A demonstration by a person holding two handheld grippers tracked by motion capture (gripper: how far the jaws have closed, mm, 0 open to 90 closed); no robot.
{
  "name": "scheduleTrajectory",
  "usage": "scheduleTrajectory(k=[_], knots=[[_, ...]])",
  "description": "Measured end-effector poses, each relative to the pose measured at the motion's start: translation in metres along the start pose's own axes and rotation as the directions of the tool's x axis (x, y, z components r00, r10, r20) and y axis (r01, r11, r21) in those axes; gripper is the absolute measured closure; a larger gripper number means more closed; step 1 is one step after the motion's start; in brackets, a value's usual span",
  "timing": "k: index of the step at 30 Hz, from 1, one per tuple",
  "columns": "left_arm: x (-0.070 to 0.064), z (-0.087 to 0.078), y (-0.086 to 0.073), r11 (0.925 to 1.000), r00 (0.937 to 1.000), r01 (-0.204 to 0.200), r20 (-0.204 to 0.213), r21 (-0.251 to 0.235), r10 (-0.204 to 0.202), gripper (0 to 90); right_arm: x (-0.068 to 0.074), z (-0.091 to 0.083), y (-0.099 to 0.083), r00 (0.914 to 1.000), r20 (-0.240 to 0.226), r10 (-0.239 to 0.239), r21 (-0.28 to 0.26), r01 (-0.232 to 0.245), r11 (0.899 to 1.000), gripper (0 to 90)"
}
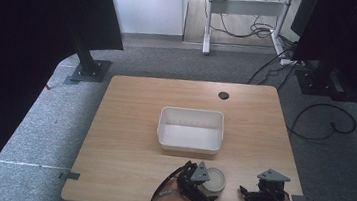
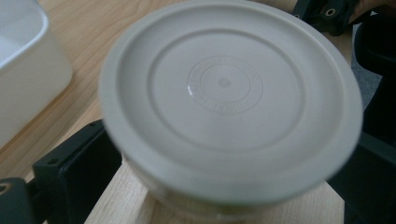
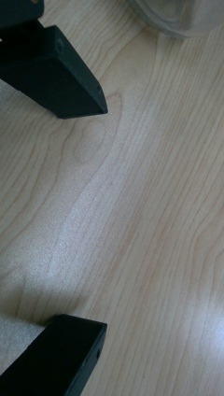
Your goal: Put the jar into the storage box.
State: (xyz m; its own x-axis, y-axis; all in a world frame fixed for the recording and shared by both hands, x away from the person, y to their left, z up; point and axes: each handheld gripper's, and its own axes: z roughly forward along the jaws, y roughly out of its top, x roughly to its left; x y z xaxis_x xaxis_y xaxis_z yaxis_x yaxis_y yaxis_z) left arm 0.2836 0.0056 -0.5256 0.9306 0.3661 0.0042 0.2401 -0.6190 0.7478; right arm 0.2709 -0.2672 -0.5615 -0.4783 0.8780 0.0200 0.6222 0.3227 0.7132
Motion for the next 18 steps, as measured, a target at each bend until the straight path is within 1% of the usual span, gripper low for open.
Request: scheduleTrajectory(k=[3,8,11,13,18], knots=[[-0.001,0.005,0.002,0.9999,0.9999,-0.011,-0.001,0.013,0.011,3.4,0.0,0.0,0.0,1.0,-0.001,-0.001,0.0,0.001,1.0,0.0],[-0.002,0.014,0.003,0.9998,0.9998,-0.005,-0.021,0.019,0.005,4.6,0.0,0.0,0.0,1.0,-0.002,-0.002,0.0,0.002,1.0,0.0],[-0.002,0.018,0.004,0.9996,0.9992,-0.007,-0.038,0.028,0.008,6.3,0.0,0.0,0.0,1.0,-0.002,-0.002,0.0,0.002,1.0,0.0],[-0.002,0.02,0.004,0.9997,0.9994,-0.007,-0.034,0.024,0.007,8.9,0.0,0.0,0.0,1.0,-0.003,-0.002,0.0,0.002,1.0,0.0],[-0.002,0.02,0.004,0.9997,0.9994,0.001,-0.034,0.022,0.0,9.6,0.0,0.0,0.0,1.0,-0.003,-0.003,0.0,0.003,1.0,0.0]])
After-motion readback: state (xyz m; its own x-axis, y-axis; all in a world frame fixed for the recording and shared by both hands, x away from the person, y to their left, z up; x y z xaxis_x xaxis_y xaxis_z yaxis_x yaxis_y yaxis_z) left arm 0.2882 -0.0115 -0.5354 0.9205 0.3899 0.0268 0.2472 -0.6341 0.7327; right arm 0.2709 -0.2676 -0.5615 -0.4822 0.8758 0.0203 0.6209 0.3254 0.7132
